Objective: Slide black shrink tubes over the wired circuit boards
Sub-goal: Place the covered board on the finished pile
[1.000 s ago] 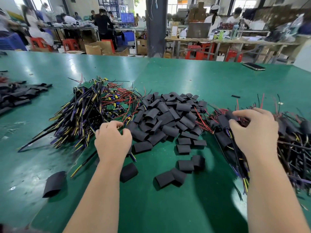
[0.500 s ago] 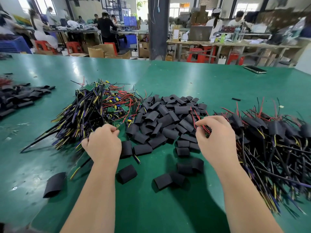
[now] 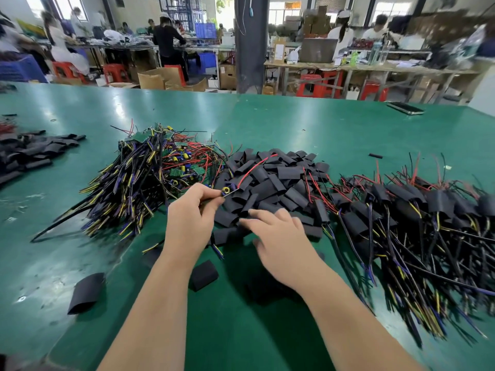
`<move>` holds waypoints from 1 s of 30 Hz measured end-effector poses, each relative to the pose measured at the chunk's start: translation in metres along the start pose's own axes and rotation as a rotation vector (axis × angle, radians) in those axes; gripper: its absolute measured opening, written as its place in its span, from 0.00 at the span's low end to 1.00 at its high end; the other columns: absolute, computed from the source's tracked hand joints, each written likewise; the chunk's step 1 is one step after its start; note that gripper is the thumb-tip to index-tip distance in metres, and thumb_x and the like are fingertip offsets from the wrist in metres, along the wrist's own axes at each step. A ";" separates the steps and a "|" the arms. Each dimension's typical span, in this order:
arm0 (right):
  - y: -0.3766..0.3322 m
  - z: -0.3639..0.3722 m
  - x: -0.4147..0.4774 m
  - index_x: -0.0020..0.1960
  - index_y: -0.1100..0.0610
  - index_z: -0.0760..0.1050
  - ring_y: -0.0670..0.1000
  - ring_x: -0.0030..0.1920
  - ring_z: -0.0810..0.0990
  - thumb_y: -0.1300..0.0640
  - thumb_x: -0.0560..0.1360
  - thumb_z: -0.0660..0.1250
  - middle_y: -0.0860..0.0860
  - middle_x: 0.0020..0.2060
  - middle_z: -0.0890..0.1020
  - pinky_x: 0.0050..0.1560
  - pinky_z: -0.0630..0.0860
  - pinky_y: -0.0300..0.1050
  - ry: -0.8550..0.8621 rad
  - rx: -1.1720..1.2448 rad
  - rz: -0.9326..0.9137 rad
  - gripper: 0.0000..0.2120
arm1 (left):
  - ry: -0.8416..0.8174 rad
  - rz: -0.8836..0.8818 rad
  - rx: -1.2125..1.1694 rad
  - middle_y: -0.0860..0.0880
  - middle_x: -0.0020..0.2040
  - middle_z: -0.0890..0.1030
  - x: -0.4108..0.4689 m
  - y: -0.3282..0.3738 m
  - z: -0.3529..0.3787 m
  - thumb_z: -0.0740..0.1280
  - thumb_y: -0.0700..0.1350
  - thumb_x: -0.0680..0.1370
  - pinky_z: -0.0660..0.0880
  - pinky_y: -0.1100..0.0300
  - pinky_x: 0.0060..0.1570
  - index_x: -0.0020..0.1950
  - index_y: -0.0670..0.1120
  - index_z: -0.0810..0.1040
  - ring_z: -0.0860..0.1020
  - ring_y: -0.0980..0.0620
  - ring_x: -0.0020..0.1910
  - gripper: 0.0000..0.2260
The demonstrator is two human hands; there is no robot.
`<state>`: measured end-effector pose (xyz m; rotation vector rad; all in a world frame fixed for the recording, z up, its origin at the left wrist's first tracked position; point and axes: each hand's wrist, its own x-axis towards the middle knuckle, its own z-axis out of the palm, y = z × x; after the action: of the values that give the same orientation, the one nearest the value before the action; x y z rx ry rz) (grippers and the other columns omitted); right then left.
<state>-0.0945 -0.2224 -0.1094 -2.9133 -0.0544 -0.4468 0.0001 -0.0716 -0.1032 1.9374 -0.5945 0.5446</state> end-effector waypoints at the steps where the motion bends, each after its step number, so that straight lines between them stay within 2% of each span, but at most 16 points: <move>1: -0.002 0.005 0.001 0.74 0.44 0.62 0.55 0.63 0.65 0.58 0.78 0.59 0.43 0.73 0.65 0.58 0.61 0.49 -0.020 -0.043 0.007 0.25 | -0.003 0.004 -0.001 0.58 0.37 0.79 0.000 0.000 0.000 0.71 0.39 0.75 0.70 0.71 0.36 0.45 0.47 0.79 0.76 0.62 0.37 0.04; 3: 0.000 0.011 0.003 0.74 0.45 0.62 0.55 0.63 0.65 0.57 0.79 0.58 0.45 0.72 0.66 0.57 0.59 0.49 -0.036 -0.068 0.019 0.24 | -0.014 0.013 0.014 0.57 0.36 0.79 0.000 -0.001 0.000 0.71 0.39 0.75 0.70 0.66 0.34 0.45 0.46 0.79 0.76 0.59 0.36 0.03; 6: 0.005 0.006 0.008 0.66 0.50 0.72 0.55 0.60 0.71 0.51 0.79 0.61 0.49 0.59 0.73 0.55 0.61 0.48 -0.051 -0.064 0.070 0.16 | -0.033 0.036 0.015 0.56 0.35 0.79 -0.001 -0.001 0.000 0.70 0.39 0.76 0.69 0.67 0.31 0.45 0.45 0.79 0.74 0.59 0.33 0.02; 10: 0.004 -0.003 0.011 0.56 0.58 0.75 0.56 0.59 0.72 0.49 0.77 0.67 0.52 0.58 0.74 0.55 0.68 0.47 -0.156 0.047 0.101 0.14 | -0.057 0.033 -0.004 0.54 0.36 0.80 0.000 0.000 0.001 0.71 0.38 0.75 0.71 0.65 0.33 0.45 0.45 0.80 0.75 0.57 0.35 0.03; 13: 0.005 -0.012 0.012 0.51 0.57 0.73 0.53 0.49 0.74 0.47 0.73 0.71 0.50 0.45 0.74 0.41 0.66 0.44 -0.238 0.178 0.126 0.16 | -0.078 0.007 -0.053 0.60 0.37 0.79 -0.001 0.003 0.003 0.72 0.37 0.74 0.71 0.73 0.37 0.45 0.47 0.80 0.77 0.64 0.37 0.06; 14: 0.005 -0.015 0.012 0.51 0.57 0.74 0.51 0.45 0.73 0.46 0.71 0.73 0.49 0.43 0.73 0.37 0.65 0.43 -0.251 0.200 0.134 0.17 | -0.089 0.002 -0.072 0.60 0.37 0.79 -0.001 0.003 0.003 0.73 0.37 0.73 0.71 0.73 0.37 0.44 0.49 0.80 0.77 0.64 0.37 0.07; 16: 0.007 -0.017 0.011 0.52 0.55 0.75 0.49 0.43 0.71 0.45 0.70 0.74 0.47 0.42 0.73 0.33 0.63 0.39 -0.246 0.216 0.142 0.18 | -0.108 -0.011 -0.097 0.58 0.36 0.80 -0.002 0.004 0.003 0.74 0.39 0.72 0.74 0.65 0.37 0.42 0.55 0.78 0.78 0.56 0.35 0.11; 19: 0.009 -0.015 0.008 0.50 0.54 0.75 0.48 0.45 0.73 0.48 0.70 0.75 0.46 0.44 0.75 0.37 0.67 0.38 -0.194 0.300 0.158 0.15 | -0.110 -0.023 -0.126 0.54 0.36 0.81 -0.002 0.006 0.003 0.75 0.42 0.71 0.75 0.57 0.38 0.40 0.59 0.77 0.77 0.48 0.35 0.13; 21: 0.010 -0.013 0.005 0.54 0.53 0.75 0.49 0.50 0.75 0.51 0.69 0.75 0.47 0.49 0.77 0.47 0.71 0.40 -0.166 0.356 0.160 0.16 | -0.100 -0.037 -0.144 0.55 0.35 0.81 -0.001 0.006 0.003 0.75 0.43 0.71 0.75 0.54 0.38 0.40 0.60 0.77 0.77 0.46 0.35 0.12; 24: 0.018 -0.015 0.003 0.61 0.53 0.76 0.45 0.53 0.75 0.56 0.71 0.73 0.47 0.53 0.77 0.54 0.66 0.32 0.012 0.419 0.201 0.20 | -0.103 -0.086 -0.190 0.57 0.37 0.81 0.000 0.004 0.001 0.75 0.44 0.72 0.77 0.52 0.40 0.41 0.58 0.78 0.78 0.44 0.37 0.09; 26: 0.026 -0.022 0.003 0.61 0.53 0.77 0.42 0.49 0.76 0.58 0.72 0.72 0.45 0.51 0.80 0.55 0.68 0.30 0.200 0.534 0.308 0.17 | -0.097 -0.120 -0.254 0.57 0.39 0.82 0.001 0.005 0.000 0.75 0.44 0.72 0.78 0.58 0.40 0.44 0.57 0.78 0.79 0.48 0.40 0.09; 28: 0.034 -0.029 0.003 0.62 0.51 0.73 0.43 0.44 0.80 0.64 0.74 0.70 0.48 0.48 0.83 0.51 0.76 0.36 0.366 0.897 0.455 0.19 | -0.100 -0.149 -0.328 0.57 0.40 0.82 0.001 0.009 -0.002 0.75 0.44 0.71 0.76 0.64 0.40 0.50 0.59 0.78 0.80 0.55 0.43 0.13; 30: 0.043 -0.037 0.003 0.59 0.51 0.68 0.45 0.37 0.79 0.69 0.76 0.65 0.52 0.45 0.85 0.39 0.76 0.36 0.509 1.374 0.579 0.18 | -0.136 -0.153 -0.367 0.56 0.40 0.83 0.001 0.012 -0.003 0.76 0.44 0.71 0.76 0.61 0.41 0.52 0.60 0.79 0.80 0.56 0.43 0.15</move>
<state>-0.0997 -0.2721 -0.0822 -1.3363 0.3807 -0.6526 -0.0071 -0.0737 -0.0933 1.6602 -0.5809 0.1914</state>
